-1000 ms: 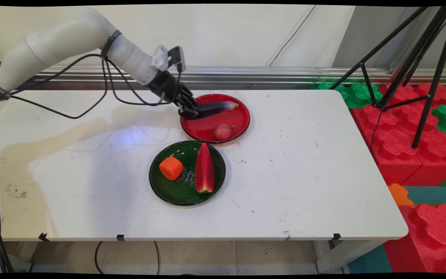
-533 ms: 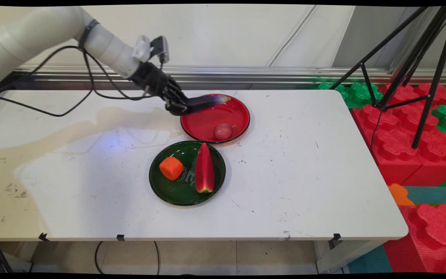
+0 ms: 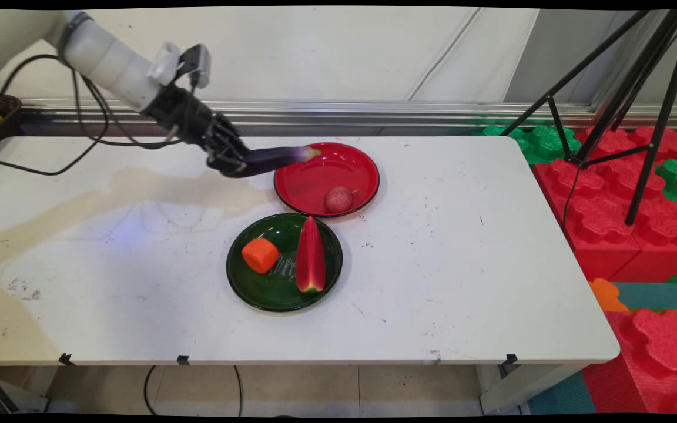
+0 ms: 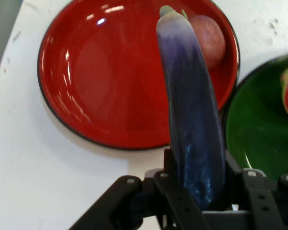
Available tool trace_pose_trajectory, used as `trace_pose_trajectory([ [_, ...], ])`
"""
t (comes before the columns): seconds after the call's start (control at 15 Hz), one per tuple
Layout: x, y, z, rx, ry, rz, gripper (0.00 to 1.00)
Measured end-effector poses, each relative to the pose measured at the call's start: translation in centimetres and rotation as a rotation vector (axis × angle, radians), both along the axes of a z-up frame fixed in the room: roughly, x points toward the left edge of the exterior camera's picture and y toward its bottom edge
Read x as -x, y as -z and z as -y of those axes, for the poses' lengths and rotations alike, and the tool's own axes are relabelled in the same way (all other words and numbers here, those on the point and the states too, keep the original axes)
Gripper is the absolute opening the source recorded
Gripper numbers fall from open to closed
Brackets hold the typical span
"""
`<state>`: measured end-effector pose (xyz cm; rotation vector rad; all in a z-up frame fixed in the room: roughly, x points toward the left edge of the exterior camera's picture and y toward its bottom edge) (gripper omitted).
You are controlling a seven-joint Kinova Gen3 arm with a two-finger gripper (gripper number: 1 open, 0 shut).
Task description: Place the picked object on the table
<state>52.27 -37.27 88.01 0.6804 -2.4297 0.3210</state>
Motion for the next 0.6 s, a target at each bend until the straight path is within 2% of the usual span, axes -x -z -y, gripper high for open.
trace_pose_trajectory([
  [0.6, -4.8, 0.4, -4.2, -0.075, 0.021, 0.076, 0.0],
])
